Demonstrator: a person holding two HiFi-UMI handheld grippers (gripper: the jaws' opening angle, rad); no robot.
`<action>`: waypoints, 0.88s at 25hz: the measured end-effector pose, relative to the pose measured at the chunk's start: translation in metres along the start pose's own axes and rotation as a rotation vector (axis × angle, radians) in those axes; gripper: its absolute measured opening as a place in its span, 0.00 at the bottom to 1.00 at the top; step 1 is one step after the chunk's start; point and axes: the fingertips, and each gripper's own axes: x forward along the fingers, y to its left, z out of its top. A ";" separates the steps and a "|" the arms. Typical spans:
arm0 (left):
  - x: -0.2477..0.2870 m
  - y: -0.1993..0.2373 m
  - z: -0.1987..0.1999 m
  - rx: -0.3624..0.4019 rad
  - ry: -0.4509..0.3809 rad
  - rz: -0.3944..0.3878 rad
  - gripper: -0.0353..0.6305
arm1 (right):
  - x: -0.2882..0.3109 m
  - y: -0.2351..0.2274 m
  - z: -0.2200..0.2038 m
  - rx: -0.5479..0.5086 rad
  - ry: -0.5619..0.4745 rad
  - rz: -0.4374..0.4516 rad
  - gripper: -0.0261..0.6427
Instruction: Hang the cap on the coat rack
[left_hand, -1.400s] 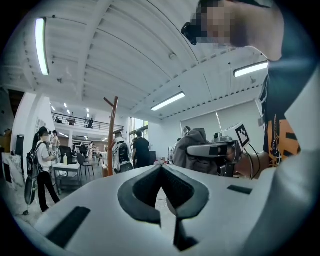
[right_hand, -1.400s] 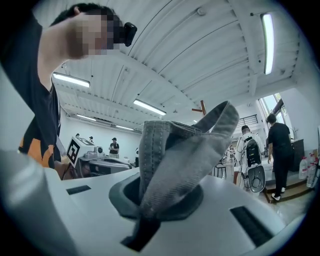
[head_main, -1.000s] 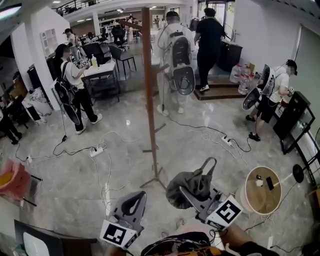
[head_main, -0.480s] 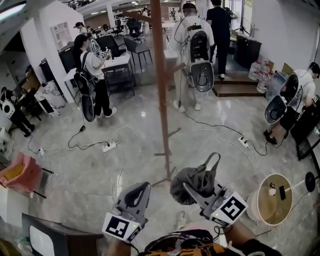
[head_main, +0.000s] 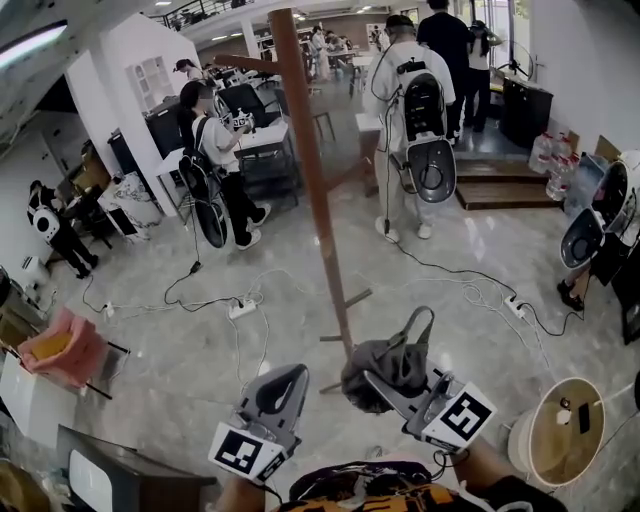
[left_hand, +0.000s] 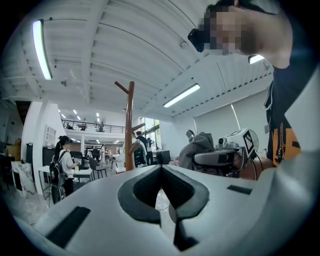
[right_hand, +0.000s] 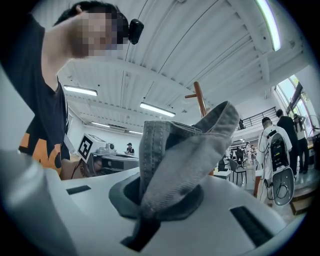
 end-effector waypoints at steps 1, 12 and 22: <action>0.006 0.001 0.001 0.001 0.001 0.004 0.09 | 0.001 -0.007 -0.001 0.000 0.001 0.005 0.09; 0.042 0.038 0.005 -0.007 -0.008 -0.001 0.09 | 0.032 -0.047 -0.002 0.046 -0.011 -0.021 0.09; 0.041 0.072 -0.007 -0.031 -0.010 -0.037 0.09 | 0.068 -0.059 -0.018 0.034 0.052 -0.076 0.09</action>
